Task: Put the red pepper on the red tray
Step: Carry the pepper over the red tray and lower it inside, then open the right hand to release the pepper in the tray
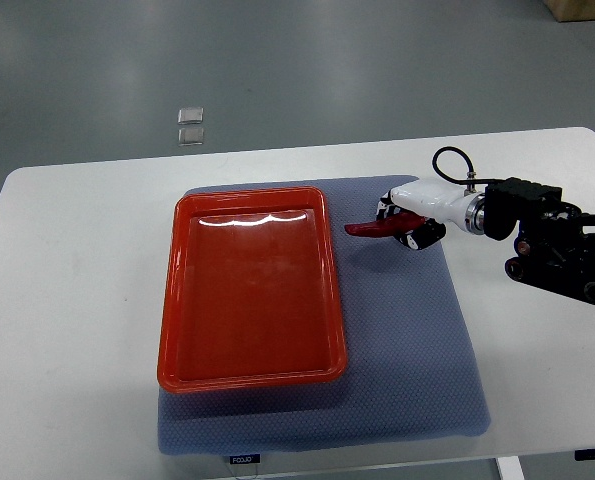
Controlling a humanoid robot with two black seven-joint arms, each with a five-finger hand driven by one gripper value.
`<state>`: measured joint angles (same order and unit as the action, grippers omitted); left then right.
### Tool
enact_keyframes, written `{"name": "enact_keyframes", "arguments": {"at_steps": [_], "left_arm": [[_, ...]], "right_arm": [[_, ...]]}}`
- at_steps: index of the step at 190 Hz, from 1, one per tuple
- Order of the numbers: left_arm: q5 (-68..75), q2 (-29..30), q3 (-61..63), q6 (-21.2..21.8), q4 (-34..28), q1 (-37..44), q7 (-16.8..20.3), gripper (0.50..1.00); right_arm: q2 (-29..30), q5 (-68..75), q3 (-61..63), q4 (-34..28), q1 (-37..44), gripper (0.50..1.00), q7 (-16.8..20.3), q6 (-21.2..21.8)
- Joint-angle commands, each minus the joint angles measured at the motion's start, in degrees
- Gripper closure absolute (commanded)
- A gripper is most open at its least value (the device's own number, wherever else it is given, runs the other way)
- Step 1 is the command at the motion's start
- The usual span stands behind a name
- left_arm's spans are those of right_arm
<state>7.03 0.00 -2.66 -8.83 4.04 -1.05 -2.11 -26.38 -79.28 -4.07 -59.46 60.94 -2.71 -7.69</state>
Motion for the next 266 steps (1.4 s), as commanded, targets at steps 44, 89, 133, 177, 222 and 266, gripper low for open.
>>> {"name": "enact_keyframes", "arguments": {"at_steps": [44, 89, 133, 177, 222, 266], "left_arm": [[0.0, 0.0, 0.0, 0.0, 0.0, 0.0, 0.0, 0.500], [0.0, 0.0, -0.1, 0.0, 0.0, 0.0, 0.0, 0.500], [0.0, 0.0, -0.1, 0.0, 0.0, 0.0, 0.0, 0.500], [0.0, 0.0, -0.1, 0.0, 0.0, 0.0, 0.0, 0.500], [0.0, 0.0, 0.0, 0.0, 0.0, 0.0, 0.0, 0.500], [0.0, 0.0, -0.1, 0.0, 0.0, 0.0, 0.0, 0.500]], "right_arm": [[7.5, 0.4, 1.8, -0.4, 1.9, 0.985, -0.1, -0.3], [15.3, 0.4, 1.4, 1.6, 2.3, 0.975, -0.2, 0.1], [23.0, 0.0, 0.6, 4.3, 2.3, 0.948, -0.2, 0.2], [26.4, -0.2, 0.6, 6.0, 2.3, 0.804, -0.1, 0.2], [26.4, 0.1, 0.7, 6.3, 2.0, 0.621, -0.2, 0.1], [22.6, 1.9, 6.2, 8.0, 1.3, 0.619, -0.1, -0.2]]}}
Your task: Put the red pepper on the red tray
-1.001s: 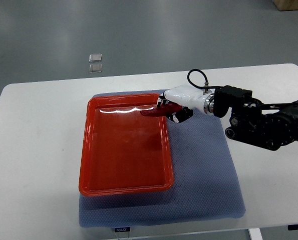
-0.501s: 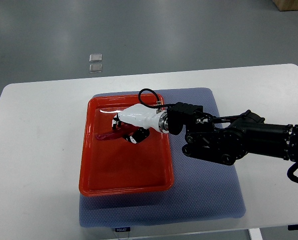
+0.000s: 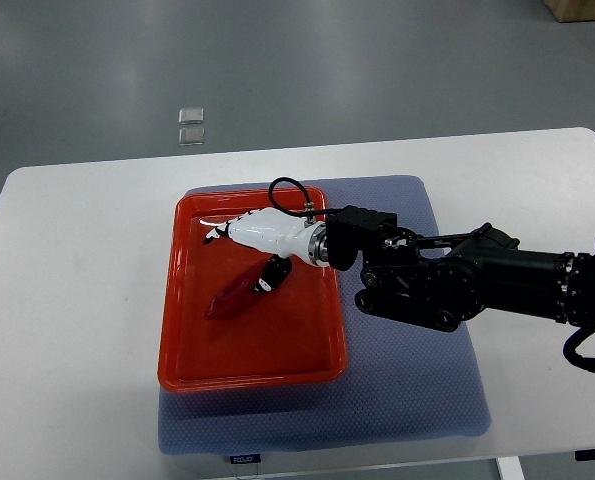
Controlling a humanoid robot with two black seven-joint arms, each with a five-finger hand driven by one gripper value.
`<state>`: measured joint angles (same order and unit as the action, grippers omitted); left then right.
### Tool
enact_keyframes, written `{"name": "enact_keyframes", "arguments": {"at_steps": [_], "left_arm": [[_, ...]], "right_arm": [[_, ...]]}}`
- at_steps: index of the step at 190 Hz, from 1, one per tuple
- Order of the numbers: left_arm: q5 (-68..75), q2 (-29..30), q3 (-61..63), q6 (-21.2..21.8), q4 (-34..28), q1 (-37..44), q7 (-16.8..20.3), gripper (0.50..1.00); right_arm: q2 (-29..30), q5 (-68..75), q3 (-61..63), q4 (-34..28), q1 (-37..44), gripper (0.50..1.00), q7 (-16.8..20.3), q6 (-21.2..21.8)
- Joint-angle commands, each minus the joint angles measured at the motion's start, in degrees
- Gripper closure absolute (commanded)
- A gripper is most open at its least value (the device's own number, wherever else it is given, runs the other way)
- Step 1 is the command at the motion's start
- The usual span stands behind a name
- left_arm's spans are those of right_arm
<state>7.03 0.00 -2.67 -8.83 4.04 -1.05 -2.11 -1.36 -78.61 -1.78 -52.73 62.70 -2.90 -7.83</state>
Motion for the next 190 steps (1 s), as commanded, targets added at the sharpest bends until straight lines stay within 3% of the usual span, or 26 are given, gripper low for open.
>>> {"name": "enact_keyframes", "arguments": {"at_steps": [1, 75, 133, 190], "left_arm": [[0.0, 0.0, 0.0, 0.0, 0.0, 0.0, 0.0, 0.500], [0.0, 0.0, -0.1, 0.0, 0.0, 0.0, 0.0, 0.500], [0.0, 0.0, 0.0, 0.0, 0.0, 0.0, 0.1, 0.500], [0.0, 0.0, 0.0, 0.0, 0.0, 0.0, 0.0, 0.500]], "right_arm": [[-2.6, 1.4, 4.6, 1.5, -0.7, 0.619, 0.1, 0.0], [-9.2, 16.4, 28.1, 4.3, -10.2, 0.619, 1.1, 0.3], [-7.5, 31.5, 48.7, 7.4, -17.5, 0.619, 1.1, 0.3], [-4.2, 32.3, 63.7, 7.0, -21.6, 0.619, 1.2, 2.0]]}}
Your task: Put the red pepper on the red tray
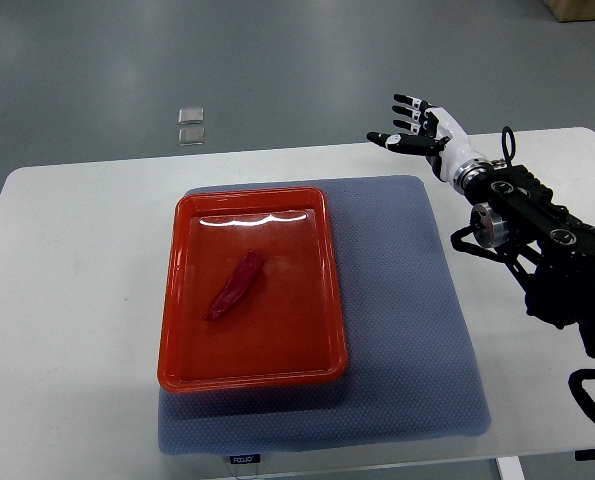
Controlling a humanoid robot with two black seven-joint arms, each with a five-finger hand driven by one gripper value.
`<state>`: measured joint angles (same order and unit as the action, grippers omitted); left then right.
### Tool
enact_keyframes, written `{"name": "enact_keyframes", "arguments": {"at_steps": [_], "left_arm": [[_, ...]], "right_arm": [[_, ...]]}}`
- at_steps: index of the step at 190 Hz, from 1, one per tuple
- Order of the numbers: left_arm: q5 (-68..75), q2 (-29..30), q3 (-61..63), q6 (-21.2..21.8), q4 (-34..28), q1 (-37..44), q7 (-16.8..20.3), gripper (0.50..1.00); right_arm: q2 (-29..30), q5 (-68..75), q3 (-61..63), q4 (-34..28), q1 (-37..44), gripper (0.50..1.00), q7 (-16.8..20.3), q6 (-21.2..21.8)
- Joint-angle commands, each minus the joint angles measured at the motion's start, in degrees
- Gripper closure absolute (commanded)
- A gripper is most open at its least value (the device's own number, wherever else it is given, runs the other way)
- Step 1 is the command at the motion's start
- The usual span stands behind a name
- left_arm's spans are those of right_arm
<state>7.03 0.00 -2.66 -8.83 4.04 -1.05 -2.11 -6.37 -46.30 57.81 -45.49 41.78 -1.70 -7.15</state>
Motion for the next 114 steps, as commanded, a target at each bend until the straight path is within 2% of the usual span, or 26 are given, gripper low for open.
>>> {"name": "enact_keyframes", "arguments": {"at_steps": [1, 47, 93, 114], "left_arm": [[0.0, 0.0, 0.0, -0.1, 0.0, 0.0, 0.0, 0.500], [0.0, 0.0, 0.0, -0.1, 0.0, 0.0, 0.0, 0.500], [0.0, 0.0, 0.0, 0.0, 0.0, 0.0, 0.0, 0.500], [0.0, 0.0, 0.0, -0.1, 0.0, 0.0, 0.0, 0.500]], "right_arm": [[0.8, 0.0, 4.1, -0.2, -0.6, 0.619, 0.0, 1.4], [1.8, -0.3, 12.5, -0.7, -2.8, 0.617, -0.1, 8.0], [4.4, -0.3, 14.2, -1.4, -6.4, 0.587, -2.4, 9.0], [5.7, -0.3, 15.4, -1.4, -7.6, 0.587, -3.9, 11.2]]}}
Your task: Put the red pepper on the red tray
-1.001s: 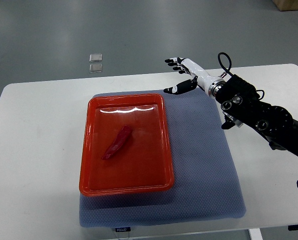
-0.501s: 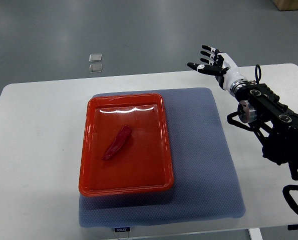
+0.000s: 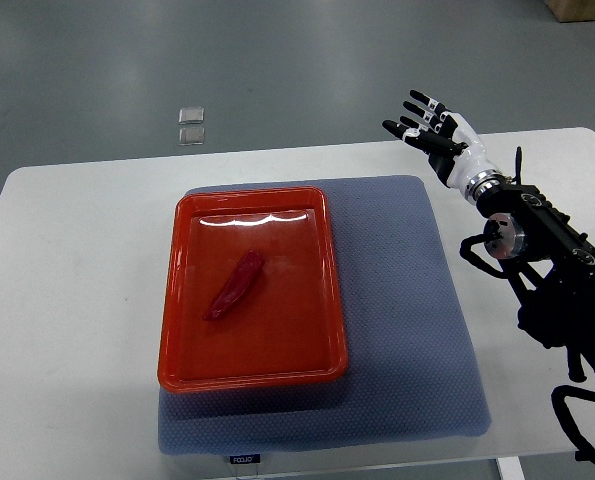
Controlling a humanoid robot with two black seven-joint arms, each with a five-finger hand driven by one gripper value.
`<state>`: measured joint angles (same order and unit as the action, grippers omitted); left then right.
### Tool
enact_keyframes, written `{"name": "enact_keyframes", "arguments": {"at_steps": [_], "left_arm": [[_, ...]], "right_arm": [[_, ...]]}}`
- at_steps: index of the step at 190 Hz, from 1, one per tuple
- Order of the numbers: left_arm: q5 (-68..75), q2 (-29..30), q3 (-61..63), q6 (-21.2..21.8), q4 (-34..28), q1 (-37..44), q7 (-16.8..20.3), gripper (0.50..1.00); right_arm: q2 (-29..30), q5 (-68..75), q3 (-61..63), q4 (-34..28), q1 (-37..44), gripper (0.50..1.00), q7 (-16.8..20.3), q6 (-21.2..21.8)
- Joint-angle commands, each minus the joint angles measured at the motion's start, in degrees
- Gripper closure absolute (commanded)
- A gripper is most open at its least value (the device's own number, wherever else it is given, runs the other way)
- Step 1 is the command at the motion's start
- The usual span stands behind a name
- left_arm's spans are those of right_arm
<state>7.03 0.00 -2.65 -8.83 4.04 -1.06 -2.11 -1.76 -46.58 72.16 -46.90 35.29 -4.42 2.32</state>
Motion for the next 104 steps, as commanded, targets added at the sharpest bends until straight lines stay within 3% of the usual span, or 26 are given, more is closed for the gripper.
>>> {"name": "enact_keyframes", "arguments": {"at_steps": [1, 56, 104], "left_arm": [[0.0, 0.0, 0.0, -0.1, 0.0, 0.0, 0.0, 0.500], [0.0, 0.0, 0.0, 0.0, 0.0, 0.0, 0.0, 0.500], [0.0, 0.0, 0.0, 0.0, 0.0, 0.0, 0.0, 0.500]], "right_arm": [[1.1, 0.0, 1.2, 0.0, -1.2, 0.587, -1.3, 1.9], [1.7, 0.3, 4.0, 0.1, -1.5, 0.585, -2.7, 1.5], [1.8, 0.2, 4.1, 0.1, -1.5, 0.585, -3.6, -5.6]]}}
